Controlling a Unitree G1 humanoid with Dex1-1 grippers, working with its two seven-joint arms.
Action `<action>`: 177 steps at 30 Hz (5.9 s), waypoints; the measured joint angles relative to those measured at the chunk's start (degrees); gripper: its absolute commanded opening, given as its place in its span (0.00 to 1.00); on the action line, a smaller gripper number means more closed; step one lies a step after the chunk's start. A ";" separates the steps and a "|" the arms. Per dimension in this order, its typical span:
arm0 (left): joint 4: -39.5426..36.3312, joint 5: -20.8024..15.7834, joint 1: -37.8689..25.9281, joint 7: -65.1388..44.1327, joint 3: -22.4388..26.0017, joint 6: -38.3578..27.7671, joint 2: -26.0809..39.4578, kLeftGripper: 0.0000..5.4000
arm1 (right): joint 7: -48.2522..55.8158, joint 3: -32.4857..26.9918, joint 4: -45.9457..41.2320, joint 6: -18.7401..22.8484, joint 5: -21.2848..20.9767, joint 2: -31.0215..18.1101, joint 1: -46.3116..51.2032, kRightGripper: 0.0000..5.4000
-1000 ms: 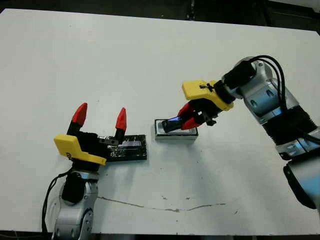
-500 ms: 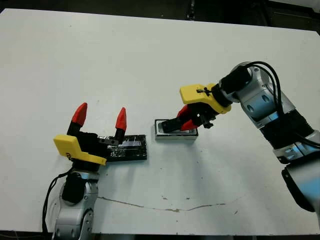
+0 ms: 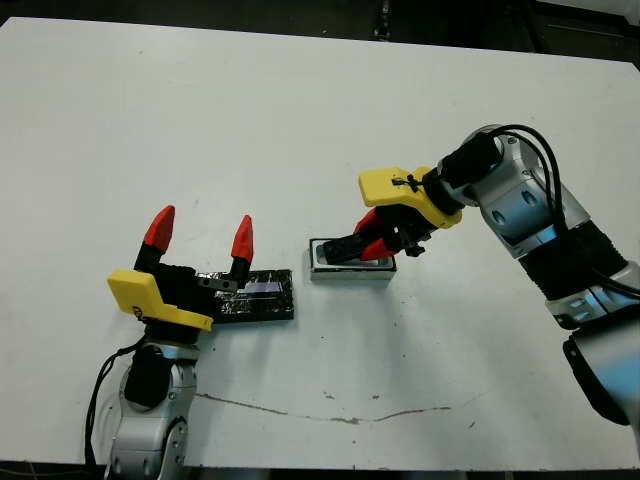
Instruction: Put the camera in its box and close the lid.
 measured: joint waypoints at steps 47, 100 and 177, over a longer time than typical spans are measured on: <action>0.09 0.10 0.75 0.58 -0.28 -0.46 -0.61 1.00 | 0.19 -7.40 -4.00 -4.09 5.14 -1.00 -3.50 0.90; 0.70 -0.30 0.23 -0.18 -0.26 -0.71 -0.18 1.00 | -47.37 -20.36 -20.70 -19.85 3.90 4.44 32.65 0.00; 15.50 -15.60 -40.58 -70.07 -5.30 30.54 48.38 1.00 | -58.31 -44.31 -33.29 -14.46 43.09 17.05 67.22 0.00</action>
